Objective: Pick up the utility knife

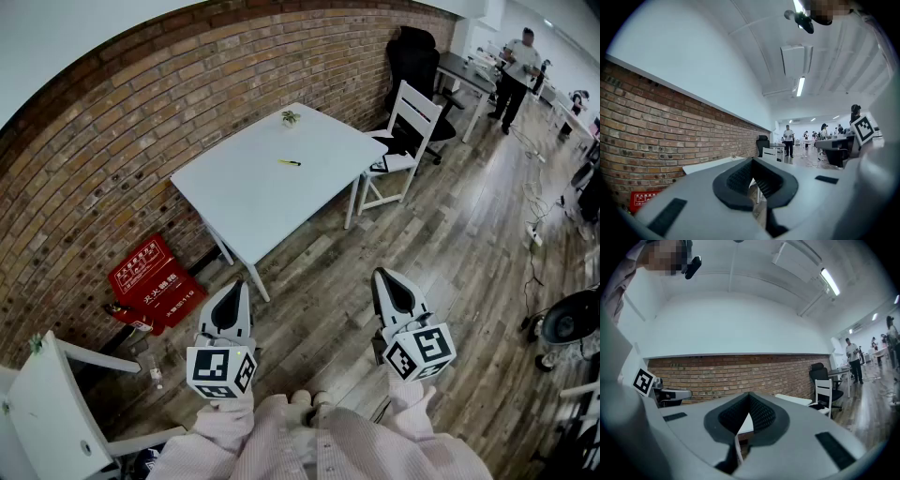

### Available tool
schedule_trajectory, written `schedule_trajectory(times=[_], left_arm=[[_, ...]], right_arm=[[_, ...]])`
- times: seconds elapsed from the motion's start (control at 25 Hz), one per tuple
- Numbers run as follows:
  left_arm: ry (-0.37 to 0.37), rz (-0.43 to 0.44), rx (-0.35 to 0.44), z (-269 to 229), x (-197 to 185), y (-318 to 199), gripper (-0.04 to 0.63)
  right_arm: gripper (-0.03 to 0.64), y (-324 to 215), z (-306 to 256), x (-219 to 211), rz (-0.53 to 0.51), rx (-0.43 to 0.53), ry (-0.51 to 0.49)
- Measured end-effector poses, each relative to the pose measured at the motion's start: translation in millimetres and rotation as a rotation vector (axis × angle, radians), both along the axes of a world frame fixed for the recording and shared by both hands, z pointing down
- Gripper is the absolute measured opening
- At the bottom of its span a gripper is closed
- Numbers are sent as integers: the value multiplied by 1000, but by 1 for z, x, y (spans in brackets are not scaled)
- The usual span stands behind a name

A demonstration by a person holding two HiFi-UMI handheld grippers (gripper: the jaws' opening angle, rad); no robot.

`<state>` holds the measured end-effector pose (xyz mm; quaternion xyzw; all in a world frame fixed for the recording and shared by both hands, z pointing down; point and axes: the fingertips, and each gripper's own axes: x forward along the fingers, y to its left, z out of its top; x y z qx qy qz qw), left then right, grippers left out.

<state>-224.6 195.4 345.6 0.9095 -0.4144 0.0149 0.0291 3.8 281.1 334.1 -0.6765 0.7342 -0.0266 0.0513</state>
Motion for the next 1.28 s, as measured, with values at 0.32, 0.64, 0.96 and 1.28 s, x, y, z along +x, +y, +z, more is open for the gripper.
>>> schedule_trajectory(times=[0.32,0.64,0.96,1.28], left_arm=[[5,-5,0,0,4,9,-8],[9,-19,-14,4,13,28,-8],[14,-46,-43,16,16,41,-8],[29,-63,-50,16,25,26,-8]], right_arm=[[2,10,5,6,-3,-2,-24],[3,23,18,19,-22,-25,-43],[89,29,28,32,-31,-43,-73],[135,12,29,48,-39,-51,-78]])
